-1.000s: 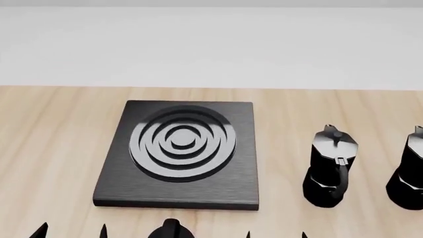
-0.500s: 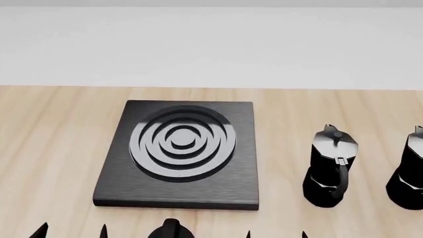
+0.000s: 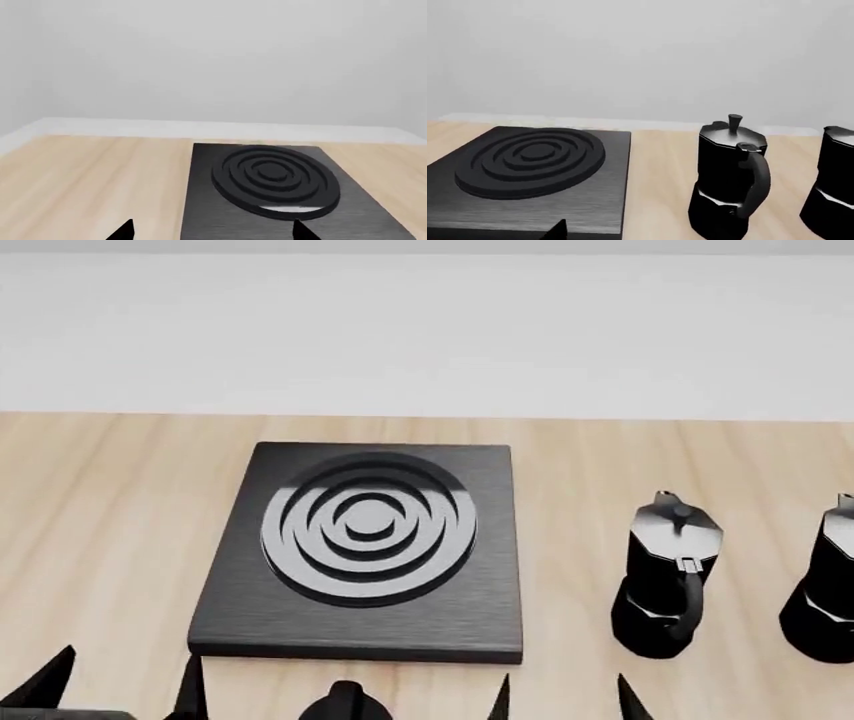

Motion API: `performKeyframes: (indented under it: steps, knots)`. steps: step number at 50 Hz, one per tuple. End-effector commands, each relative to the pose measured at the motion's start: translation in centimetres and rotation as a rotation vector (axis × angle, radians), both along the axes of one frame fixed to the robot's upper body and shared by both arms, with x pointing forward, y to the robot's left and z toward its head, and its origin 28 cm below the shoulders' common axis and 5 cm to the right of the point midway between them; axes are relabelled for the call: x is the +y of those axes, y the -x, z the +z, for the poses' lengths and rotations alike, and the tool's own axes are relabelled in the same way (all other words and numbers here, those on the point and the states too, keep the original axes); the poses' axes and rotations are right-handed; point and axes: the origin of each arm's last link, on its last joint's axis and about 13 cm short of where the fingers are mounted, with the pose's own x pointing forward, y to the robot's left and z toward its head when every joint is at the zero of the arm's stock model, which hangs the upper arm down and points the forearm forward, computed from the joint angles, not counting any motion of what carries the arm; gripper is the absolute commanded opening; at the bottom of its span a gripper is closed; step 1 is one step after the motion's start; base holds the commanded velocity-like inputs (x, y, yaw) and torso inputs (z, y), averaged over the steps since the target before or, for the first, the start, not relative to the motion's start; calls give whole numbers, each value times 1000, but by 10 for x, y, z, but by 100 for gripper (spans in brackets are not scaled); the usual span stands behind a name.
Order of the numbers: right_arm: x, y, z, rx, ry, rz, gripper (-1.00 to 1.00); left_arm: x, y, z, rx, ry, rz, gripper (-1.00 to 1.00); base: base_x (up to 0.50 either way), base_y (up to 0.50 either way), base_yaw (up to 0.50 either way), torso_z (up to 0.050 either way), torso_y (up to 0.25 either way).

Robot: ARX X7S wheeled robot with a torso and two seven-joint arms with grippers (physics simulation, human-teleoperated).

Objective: Put the right moka pot on the stove.

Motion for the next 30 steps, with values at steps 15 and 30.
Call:
performKeyframes:
  steps: [15,30]
  knots:
    - [-6,9,55,-132,24,-4,100,-4,23,86,-155,-70,-15,100,0,0,0,0,0]
    - [-6,15,83,-198,30,7,100,-8,41,116,-228,-69,-50,100,0,0,0,0,0]
